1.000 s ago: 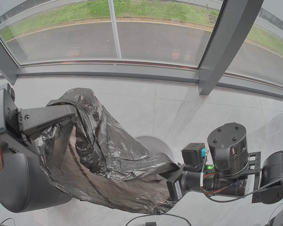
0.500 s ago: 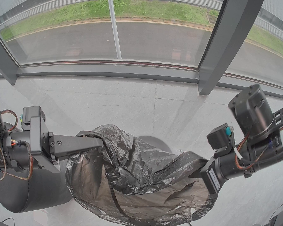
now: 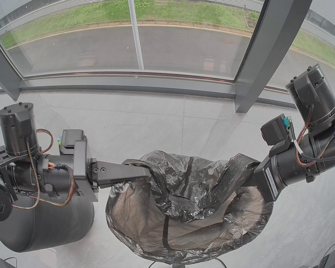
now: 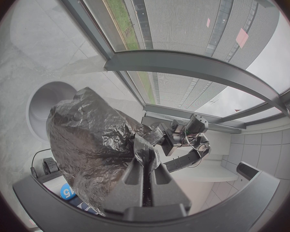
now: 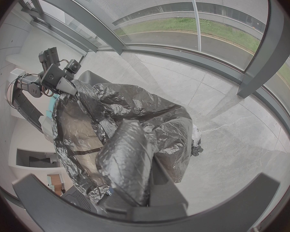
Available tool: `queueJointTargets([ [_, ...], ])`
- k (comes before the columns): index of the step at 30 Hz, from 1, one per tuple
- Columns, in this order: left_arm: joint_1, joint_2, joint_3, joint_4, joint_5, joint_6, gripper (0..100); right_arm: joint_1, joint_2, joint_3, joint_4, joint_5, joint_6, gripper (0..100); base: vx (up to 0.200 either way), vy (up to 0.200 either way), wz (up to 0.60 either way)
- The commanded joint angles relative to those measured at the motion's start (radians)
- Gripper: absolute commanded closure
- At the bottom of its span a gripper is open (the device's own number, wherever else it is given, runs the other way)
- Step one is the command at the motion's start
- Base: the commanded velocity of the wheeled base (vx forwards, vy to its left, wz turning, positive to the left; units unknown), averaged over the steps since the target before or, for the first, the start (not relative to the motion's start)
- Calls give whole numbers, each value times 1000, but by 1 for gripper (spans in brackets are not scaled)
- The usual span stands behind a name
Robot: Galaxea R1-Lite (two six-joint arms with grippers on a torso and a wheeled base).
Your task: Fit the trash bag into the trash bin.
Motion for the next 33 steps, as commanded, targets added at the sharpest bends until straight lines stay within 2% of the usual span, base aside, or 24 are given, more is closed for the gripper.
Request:
queueJointTargets([
  [1, -23, 85, 7, -24, -1, 0, 100, -8, 13, 15, -7, 5, 0, 100, 0, 0, 0],
  [6, -27, 109, 25, -68, -1, -1, 100, 2, 43, 22, -11, 24, 0, 100, 0, 0, 0],
  [12, -24, 80, 73, -78, 1, -1, 100, 38, 83, 15, -13, 105, 5, 100, 0, 0, 0],
  [22, -4, 37, 117, -78, 4, -5, 100, 81, 158, 20, -53, 116, 15, 100, 0, 0, 0],
  [26, 14, 23, 134, -78, 4, -5, 100, 93, 174, 20, -57, 163, 32, 100, 0, 0, 0],
  [32, 43, 28, 148, -78, 4, -5, 100, 111, 206, 18, -62, 195, 40, 100, 0, 0, 0],
  [33, 43, 25, 157, -78, 2, -5, 100, 130, 209, 18, -62, 218, 46, 100, 0, 0, 0],
])
